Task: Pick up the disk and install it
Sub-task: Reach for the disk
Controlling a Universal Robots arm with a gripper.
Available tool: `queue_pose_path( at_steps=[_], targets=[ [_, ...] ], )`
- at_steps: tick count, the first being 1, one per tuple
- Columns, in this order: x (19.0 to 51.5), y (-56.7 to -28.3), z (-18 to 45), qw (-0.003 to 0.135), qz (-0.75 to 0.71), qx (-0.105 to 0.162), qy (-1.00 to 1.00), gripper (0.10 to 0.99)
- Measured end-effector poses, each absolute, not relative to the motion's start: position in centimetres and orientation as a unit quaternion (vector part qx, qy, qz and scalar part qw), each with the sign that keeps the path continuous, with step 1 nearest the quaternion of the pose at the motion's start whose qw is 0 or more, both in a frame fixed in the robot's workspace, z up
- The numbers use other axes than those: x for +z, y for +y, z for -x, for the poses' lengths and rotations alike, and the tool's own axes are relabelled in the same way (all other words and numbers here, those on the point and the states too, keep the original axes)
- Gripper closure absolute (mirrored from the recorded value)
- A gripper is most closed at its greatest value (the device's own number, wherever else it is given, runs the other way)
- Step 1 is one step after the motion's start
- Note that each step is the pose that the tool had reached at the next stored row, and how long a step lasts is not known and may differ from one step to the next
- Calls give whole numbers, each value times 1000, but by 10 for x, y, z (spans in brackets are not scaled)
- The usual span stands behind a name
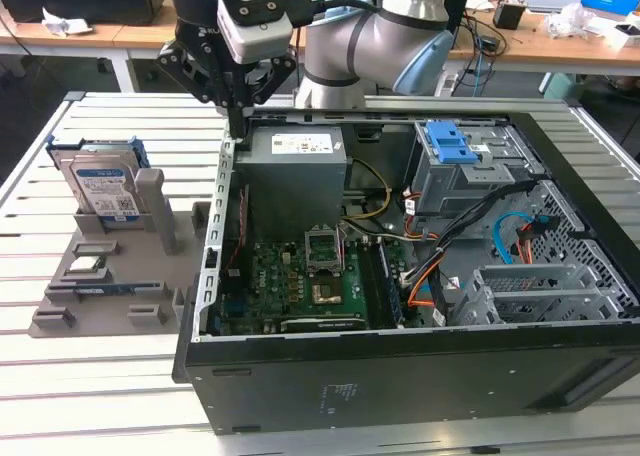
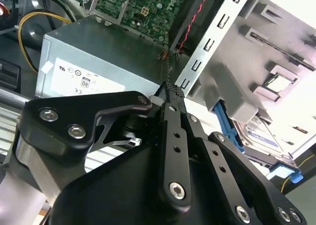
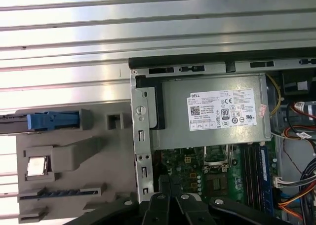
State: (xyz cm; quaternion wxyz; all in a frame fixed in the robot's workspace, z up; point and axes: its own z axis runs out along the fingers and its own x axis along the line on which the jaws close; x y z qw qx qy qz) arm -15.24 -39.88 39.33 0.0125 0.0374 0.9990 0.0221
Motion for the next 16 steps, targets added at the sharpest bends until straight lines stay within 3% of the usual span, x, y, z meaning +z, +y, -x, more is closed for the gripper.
queue_pose_path(
  at_steps=[16],
  targets=[
    [393, -399, 167, 12, -37, 22, 999, 984]
  ],
)
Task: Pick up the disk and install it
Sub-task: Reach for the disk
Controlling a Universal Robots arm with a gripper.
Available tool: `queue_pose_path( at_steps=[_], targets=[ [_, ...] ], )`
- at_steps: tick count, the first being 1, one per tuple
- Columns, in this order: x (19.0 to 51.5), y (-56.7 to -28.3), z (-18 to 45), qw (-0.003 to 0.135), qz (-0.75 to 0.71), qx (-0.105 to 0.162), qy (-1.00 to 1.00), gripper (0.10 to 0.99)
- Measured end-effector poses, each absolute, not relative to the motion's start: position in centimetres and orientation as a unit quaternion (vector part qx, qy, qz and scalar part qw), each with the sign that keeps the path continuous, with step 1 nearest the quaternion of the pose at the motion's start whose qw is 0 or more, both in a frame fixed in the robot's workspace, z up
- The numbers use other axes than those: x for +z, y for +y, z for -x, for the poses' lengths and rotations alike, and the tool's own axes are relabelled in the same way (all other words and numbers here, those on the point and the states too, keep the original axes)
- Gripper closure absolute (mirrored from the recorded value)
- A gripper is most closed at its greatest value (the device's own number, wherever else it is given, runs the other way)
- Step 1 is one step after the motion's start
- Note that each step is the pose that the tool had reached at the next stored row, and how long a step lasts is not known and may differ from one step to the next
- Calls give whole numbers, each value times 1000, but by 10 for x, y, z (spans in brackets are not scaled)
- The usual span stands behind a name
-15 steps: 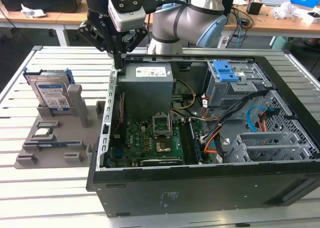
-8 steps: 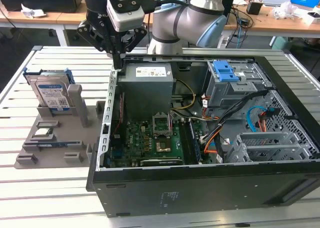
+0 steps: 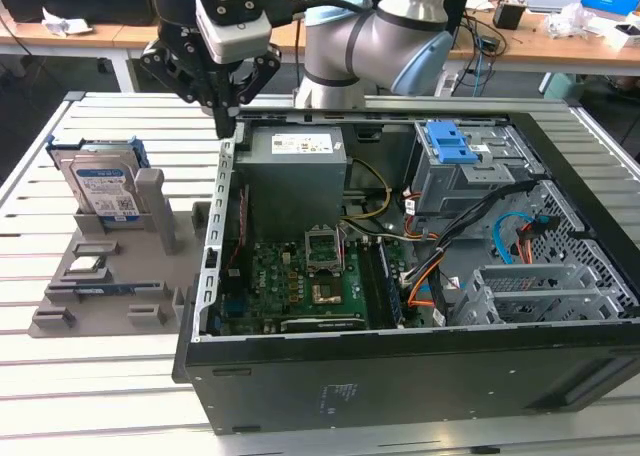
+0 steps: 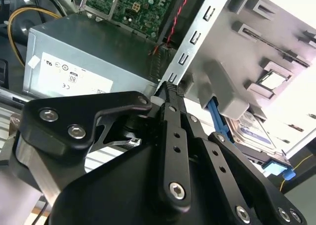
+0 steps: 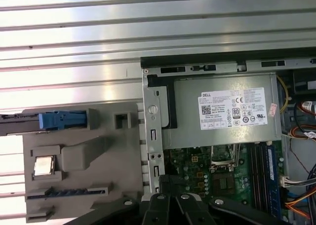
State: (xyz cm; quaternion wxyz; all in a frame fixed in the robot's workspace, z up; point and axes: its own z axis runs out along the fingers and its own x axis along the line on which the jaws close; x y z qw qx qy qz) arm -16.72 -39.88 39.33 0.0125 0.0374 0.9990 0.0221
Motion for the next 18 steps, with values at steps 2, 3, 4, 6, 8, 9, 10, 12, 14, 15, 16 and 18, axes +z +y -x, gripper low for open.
queue_pose_path(
  at_steps=[2, 3, 4, 6, 8, 9, 10, 12, 14, 15, 16, 18],
  targets=[
    [393, -399, 173, 12, -37, 22, 999, 984],
    [393, -399, 175, 13, -37, 22, 999, 984],
    [393, -399, 177, 13, -37, 22, 999, 984],
    [393, -399, 181, 13, -37, 22, 999, 984],
    [393, -399, 184, 12, -37, 22, 999, 984],
    [393, -399, 187, 12, -37, 22, 999, 984],
    [393, -399, 188, 13, -37, 22, 999, 984],
    [393, -399, 190, 12, -37, 22, 999, 984],
    [393, -399, 193, 12, -37, 22, 999, 984],
    [393, -399, 195, 13, -37, 22, 999, 984],
    [393, -399, 196, 12, -37, 22, 999, 984],
    [393, -399, 199, 12, -37, 22, 999, 984]
  ],
)
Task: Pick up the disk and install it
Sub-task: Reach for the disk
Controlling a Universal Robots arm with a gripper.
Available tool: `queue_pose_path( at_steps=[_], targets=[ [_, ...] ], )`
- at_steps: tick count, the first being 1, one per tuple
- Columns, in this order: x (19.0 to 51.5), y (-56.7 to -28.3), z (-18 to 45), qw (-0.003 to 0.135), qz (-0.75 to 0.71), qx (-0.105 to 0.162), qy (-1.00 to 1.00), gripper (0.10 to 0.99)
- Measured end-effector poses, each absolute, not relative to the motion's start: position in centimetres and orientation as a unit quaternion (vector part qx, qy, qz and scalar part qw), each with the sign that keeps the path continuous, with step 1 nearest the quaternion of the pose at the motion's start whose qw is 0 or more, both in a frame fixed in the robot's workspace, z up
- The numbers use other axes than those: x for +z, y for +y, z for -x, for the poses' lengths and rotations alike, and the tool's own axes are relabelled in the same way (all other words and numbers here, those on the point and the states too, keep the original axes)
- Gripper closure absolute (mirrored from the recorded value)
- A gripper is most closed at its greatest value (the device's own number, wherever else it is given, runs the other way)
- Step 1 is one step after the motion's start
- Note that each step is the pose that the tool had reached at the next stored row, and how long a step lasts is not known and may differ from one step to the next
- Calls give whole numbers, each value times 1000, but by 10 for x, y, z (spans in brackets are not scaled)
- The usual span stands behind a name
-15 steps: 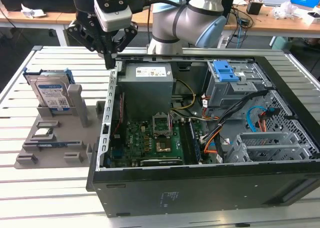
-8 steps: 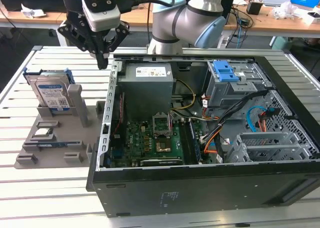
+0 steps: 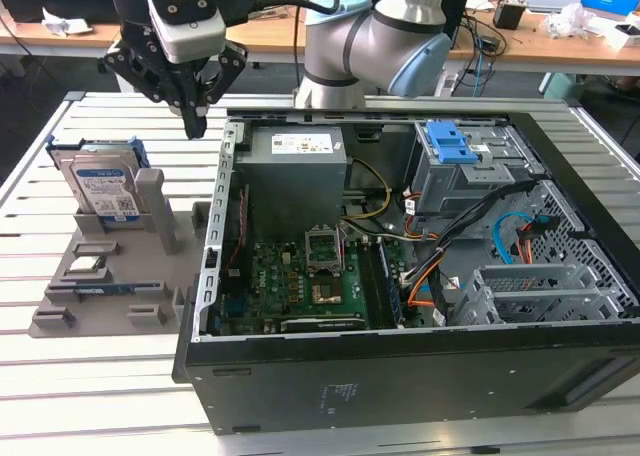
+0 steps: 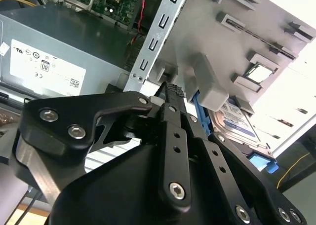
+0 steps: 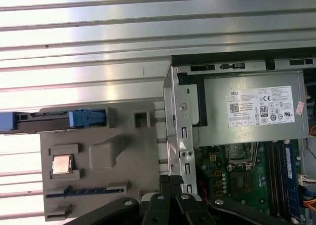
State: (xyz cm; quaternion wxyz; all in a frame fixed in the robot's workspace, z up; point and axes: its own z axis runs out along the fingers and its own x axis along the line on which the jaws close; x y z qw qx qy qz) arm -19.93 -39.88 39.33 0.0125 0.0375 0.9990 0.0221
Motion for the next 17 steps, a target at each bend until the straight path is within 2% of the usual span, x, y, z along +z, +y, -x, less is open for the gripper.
queue_pose_path(
  at_steps=[17],
  targets=[
    [393, -399, 225, 12, -37, 22, 999, 984]
  ],
)
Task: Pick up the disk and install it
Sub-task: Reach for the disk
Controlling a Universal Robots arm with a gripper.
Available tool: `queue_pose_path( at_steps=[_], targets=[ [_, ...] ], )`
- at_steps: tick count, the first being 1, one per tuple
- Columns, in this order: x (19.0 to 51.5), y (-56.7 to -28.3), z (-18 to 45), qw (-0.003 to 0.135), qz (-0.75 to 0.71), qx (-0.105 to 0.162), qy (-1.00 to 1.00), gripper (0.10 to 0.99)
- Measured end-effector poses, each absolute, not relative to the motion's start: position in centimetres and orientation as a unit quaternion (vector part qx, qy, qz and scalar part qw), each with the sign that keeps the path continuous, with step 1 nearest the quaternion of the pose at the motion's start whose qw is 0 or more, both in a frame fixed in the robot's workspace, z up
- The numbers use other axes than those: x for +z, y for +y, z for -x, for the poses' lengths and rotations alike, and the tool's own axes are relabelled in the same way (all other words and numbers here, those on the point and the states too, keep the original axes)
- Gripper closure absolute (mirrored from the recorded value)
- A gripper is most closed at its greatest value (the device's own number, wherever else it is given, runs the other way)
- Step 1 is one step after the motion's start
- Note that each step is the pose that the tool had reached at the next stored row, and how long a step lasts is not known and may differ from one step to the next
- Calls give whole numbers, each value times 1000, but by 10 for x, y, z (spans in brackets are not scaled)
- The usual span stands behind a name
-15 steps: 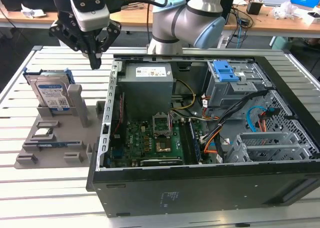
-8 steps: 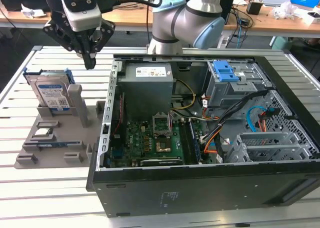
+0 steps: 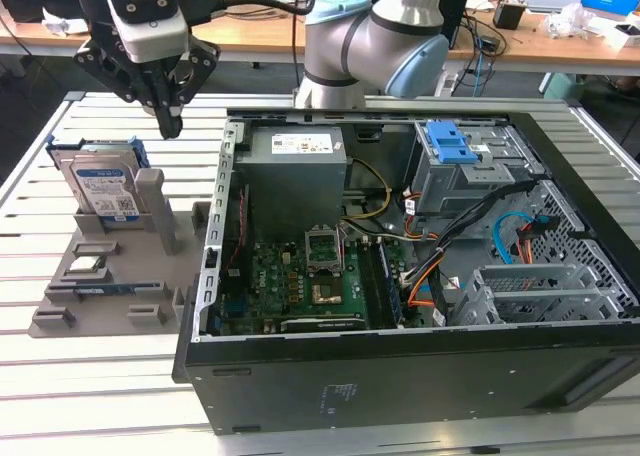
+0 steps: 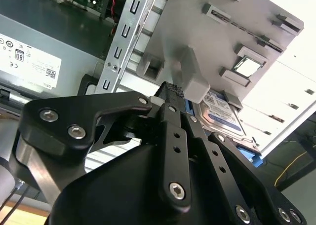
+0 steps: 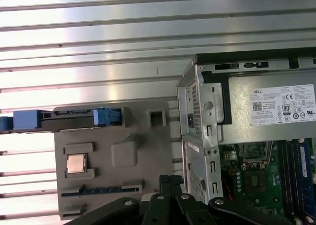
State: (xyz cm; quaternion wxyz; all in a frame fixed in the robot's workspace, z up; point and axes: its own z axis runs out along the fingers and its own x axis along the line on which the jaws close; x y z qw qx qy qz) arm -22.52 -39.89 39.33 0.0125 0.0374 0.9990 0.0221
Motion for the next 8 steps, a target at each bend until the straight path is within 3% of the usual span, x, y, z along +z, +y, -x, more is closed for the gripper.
queue_pose_path(
  at_steps=[8],
  targets=[
    [393, -399, 239, 12, -37, 22, 999, 984]
  ],
)
